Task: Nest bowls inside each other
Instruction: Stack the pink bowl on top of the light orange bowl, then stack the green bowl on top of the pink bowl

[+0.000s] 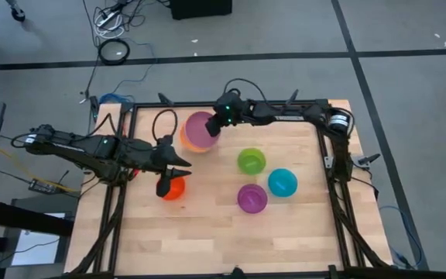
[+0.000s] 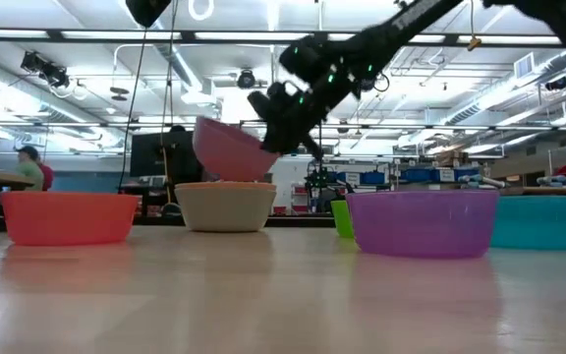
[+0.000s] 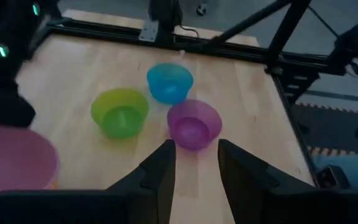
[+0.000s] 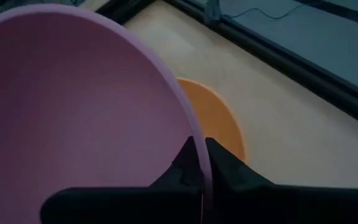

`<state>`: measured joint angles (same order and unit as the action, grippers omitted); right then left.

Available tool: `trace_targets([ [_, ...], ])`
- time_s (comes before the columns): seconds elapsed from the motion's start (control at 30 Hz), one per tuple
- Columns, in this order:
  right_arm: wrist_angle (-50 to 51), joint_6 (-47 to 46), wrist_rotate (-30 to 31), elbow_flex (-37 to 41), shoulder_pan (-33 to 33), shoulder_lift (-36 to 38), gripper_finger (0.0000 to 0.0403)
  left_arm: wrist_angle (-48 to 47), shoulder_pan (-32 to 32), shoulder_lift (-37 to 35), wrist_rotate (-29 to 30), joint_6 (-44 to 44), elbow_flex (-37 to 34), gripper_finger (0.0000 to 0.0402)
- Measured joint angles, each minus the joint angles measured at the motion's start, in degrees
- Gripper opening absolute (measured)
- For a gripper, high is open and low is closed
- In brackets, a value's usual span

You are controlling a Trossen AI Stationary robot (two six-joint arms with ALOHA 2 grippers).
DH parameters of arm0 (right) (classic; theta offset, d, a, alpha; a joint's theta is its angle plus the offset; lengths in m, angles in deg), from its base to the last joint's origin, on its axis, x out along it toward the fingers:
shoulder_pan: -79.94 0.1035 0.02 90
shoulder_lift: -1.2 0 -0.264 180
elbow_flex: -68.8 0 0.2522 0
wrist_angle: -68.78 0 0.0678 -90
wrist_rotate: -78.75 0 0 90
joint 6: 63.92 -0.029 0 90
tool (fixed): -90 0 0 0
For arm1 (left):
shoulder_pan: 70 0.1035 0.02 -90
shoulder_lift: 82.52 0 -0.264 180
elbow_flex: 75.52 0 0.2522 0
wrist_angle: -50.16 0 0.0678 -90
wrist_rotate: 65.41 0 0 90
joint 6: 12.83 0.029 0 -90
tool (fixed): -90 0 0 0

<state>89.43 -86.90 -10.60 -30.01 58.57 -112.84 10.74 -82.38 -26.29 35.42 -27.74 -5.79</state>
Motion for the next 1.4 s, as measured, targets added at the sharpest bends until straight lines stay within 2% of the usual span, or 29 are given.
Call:
trace_targets([
  [0.13, -3.66, 1.15, -1.25, 0.04, -0.34, -2.21, 0.0015, 0.47, 0.0, -0.01, 1.51, 0.83, 0.0, 0.0129],
  [0.43, 0.36, 1.66, -1.64, 0.0, -0.36, -1.46, 0.013, 0.45, 0.0, -0.01, 2.82, 1.2, 0.0, 0.0129],
  [0.6, 5.48, 2.74, -1.34, 0.0, 0.36, -0.88, 0.0168, -0.46, 0.0, -0.02, 2.84, 0.94, 0.02, 0.0129],
  [0.73, 16.3, 6.29, 5.39, -0.02, 2.15, 1.9, 0.0172, -5.91, 0.0, -0.38, 2.84, -0.68, 0.02, 0.0129],
  [0.87, 31.84, 7.48, 12.75, -0.02, 4.65, 5.31, 0.0168, -11.73, 0.0, -0.46, 3.83, -2.87, 0.03, 0.0129],
  [1.1, 57.9, -1.22, 14.92, 0.0, 7.79, 8.72, 0.017, -13.36, 0.0, -0.46, 4.31, -3.5, 0.04, 0.0129],
  [1.2, 61.11, -3.62, 14.55, 0.0, 8.76, 8.61, 0.0174, -13.39, 0.0, -0.46, 4.31, -3.45, 0.02, 0.0129],
  [1.4, 58.43, -6.13, 14.07, 1.49, 10.24, 8.31, 0.0178, -13.3, -0.09, -0.46, 4.29, -3.41, 0.02, 0.0129],
])
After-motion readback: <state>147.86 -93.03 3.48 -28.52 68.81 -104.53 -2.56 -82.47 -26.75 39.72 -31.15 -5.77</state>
